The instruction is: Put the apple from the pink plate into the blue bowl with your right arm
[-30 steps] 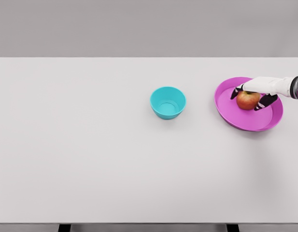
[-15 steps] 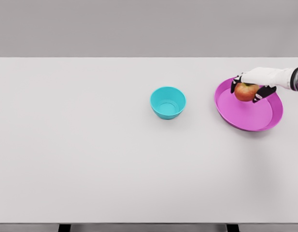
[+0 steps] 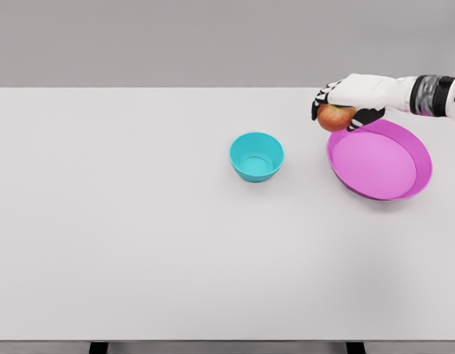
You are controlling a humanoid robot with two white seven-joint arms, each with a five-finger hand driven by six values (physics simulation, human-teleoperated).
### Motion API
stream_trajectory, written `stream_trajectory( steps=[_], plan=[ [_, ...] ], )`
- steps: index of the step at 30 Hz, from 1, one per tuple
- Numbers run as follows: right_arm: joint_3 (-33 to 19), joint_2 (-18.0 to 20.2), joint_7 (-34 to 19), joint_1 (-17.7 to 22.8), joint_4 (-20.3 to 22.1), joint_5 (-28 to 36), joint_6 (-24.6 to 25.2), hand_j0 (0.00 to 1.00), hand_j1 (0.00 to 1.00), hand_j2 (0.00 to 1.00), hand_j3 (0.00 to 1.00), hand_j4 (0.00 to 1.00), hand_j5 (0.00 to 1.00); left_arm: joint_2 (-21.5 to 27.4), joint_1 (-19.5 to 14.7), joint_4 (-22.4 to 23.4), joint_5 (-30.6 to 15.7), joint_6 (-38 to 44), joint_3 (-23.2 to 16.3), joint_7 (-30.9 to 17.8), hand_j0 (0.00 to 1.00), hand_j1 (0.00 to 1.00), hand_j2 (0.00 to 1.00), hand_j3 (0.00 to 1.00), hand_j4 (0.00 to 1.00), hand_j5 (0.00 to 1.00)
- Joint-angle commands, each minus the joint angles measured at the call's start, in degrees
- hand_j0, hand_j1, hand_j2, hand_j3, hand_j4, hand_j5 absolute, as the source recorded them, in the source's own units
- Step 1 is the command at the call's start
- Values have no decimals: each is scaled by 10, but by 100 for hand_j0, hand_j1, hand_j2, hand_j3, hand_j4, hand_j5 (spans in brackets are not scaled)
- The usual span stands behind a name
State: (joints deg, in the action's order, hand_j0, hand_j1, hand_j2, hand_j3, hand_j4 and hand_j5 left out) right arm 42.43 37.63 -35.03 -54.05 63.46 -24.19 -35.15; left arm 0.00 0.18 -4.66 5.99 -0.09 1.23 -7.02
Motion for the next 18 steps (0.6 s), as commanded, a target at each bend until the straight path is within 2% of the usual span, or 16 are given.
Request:
stream_trajectory(
  steps=[1, 9, 18],
  plan=[
    [-1, -26, 0, 0, 13, 3, 2, 46, 46, 46, 46, 46, 46, 0, 0, 0, 0, 0, 0, 0, 100, 100, 100, 100, 100, 100],
    [5, -74, 0, 2, 47, 1, 2, 46, 46, 46, 46, 46, 46, 0, 0, 0, 0, 0, 0, 0, 100, 100, 100, 100, 100, 100],
    [42, -89, 0, 6, 69, 2, 2, 47, 47, 47, 47, 47, 47, 0, 0, 0, 0, 0, 0, 0, 100, 100, 100, 100, 100, 100]
  ],
)
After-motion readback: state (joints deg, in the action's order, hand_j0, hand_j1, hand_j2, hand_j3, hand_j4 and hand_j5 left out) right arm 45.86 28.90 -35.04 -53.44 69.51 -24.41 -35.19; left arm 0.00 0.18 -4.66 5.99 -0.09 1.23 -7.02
